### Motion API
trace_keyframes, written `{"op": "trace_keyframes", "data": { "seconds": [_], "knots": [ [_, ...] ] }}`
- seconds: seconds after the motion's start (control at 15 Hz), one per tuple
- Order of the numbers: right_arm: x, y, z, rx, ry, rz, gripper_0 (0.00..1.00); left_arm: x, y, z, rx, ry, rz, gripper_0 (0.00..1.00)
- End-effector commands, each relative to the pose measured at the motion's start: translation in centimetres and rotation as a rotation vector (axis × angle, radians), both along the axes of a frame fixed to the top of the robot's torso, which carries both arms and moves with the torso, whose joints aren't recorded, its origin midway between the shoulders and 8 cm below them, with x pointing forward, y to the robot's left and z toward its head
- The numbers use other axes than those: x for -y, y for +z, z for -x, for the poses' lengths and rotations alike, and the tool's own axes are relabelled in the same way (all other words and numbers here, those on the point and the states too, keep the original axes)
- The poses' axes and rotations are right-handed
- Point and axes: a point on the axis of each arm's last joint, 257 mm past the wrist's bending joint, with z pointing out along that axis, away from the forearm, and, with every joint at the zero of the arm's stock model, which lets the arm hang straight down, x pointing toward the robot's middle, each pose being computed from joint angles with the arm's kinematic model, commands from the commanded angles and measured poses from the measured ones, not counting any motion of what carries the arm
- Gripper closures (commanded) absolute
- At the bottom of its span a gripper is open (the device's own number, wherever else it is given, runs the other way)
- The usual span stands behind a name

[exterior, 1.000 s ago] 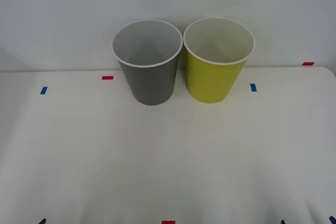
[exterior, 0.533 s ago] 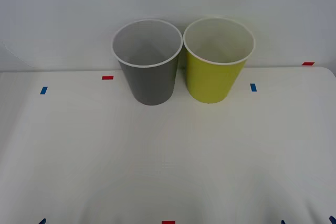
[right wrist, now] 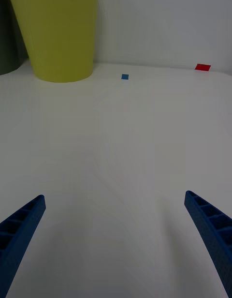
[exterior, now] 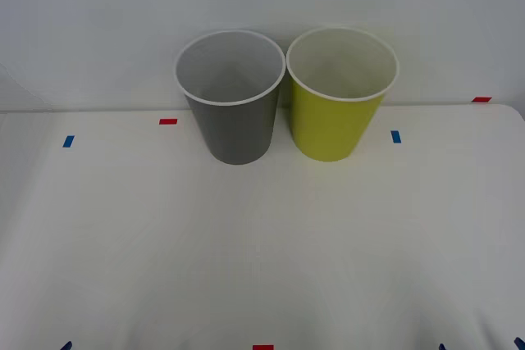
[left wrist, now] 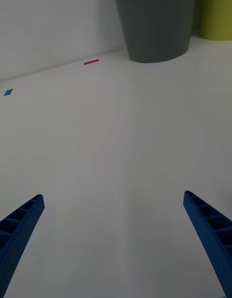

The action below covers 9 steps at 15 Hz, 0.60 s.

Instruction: Put cans in the gray bin and PET bottles in the light green bin.

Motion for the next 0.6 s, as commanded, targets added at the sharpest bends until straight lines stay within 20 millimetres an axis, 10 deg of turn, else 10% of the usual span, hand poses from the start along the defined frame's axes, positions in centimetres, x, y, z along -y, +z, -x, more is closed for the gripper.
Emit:
{"op": "trace_keyframes", "data": {
  "seconds": [0.07, 0.6],
  "knots": [
    [0.00, 0.00, 0.00, 0.000, 0.000, 0.000, 0.00, 0.00, 0.00, 0.00, 0.000, 0.000, 0.000, 0.00],
    [0.00, 0.00, 0.00, 0.000, 0.000, 0.000, 0.00, 0.00, 0.00, 0.00, 0.000, 0.000, 0.000, 0.00]
  ]
}}
